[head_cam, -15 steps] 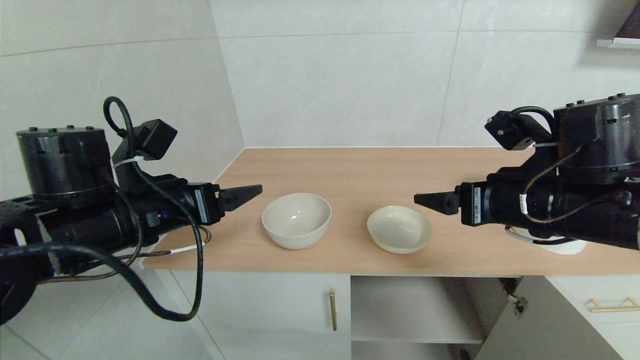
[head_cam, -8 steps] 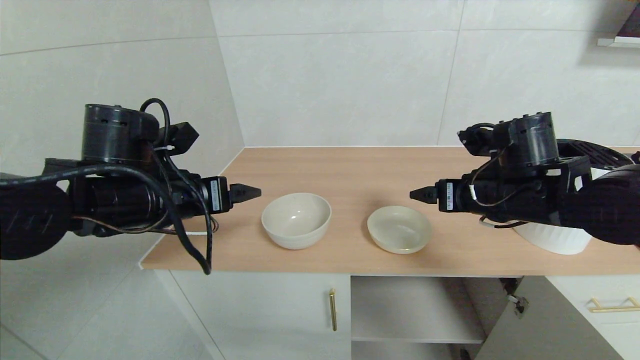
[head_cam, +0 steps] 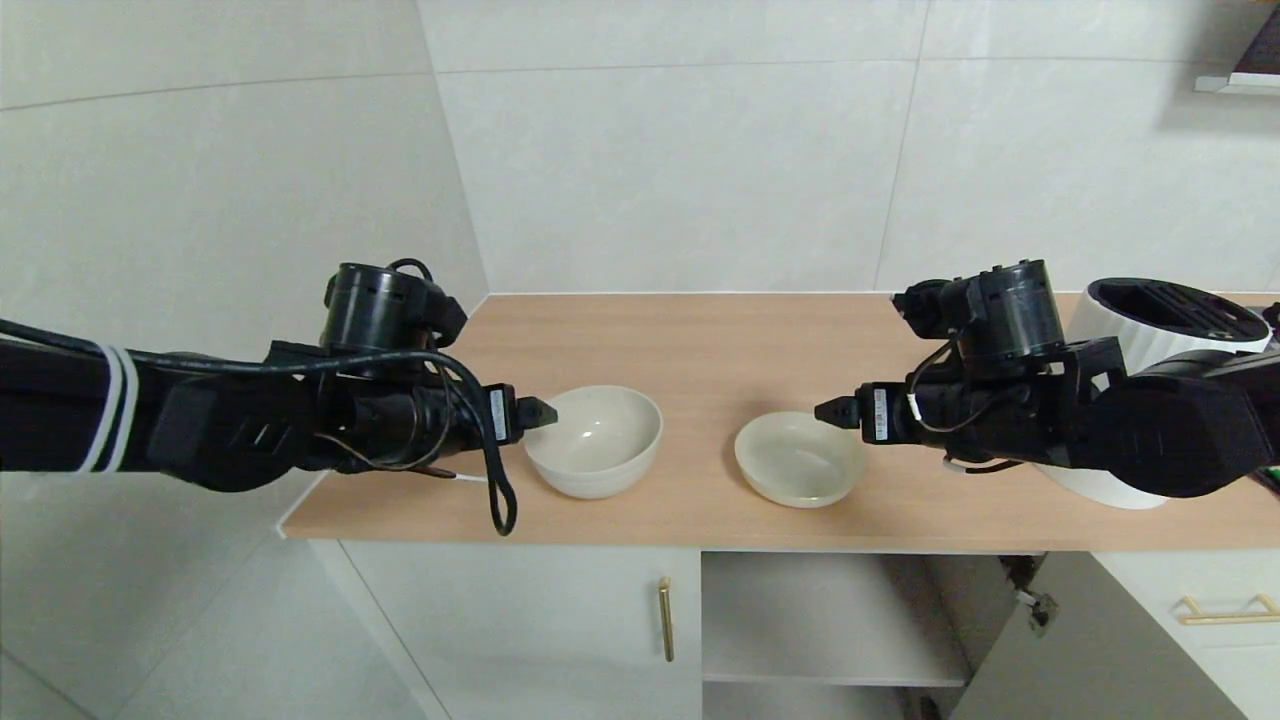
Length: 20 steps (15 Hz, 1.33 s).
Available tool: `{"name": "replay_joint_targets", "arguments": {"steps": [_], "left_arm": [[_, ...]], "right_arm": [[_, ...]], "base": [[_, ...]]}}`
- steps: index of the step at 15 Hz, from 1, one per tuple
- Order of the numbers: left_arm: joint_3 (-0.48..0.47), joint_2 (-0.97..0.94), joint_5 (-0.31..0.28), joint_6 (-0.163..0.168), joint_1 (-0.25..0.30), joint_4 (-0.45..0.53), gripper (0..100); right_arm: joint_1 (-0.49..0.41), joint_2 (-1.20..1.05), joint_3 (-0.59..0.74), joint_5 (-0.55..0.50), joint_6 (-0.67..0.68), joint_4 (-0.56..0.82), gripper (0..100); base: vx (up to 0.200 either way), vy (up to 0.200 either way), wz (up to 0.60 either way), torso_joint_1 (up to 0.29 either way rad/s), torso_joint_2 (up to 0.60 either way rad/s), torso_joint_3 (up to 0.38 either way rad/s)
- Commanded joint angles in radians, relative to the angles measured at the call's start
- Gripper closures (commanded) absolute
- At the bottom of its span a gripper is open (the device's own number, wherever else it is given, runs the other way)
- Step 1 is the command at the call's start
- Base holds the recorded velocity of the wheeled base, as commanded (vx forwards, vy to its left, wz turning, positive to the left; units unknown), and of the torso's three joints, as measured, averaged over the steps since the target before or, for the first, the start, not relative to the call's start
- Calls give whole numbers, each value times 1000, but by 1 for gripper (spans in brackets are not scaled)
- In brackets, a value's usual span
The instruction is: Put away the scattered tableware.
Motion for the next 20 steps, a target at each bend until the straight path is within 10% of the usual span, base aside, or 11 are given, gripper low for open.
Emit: {"name": "replay_joint_targets", "arguments": {"steps": [1,6,7,20], "left_arm": [[-8,68,2,-2,-12,-12,0],[-15,121,14,-2,-13,-44,0],[-18,125,17,-2,-13,-44,100],[18,-68,100,-25,-61,-41,100]], "right_arm": [[1,2,0,0,0,-1,0],[1,2,0,0,2,-1,0],[1,2,0,0,8,-1,0],[2,112,-53,-152,5,34,0]], "base": [[0,0,0,0,0,0],[0,0,0,0,0,0],[0,0,0,0,0,0],[0,0,0,0,0,0]]}}
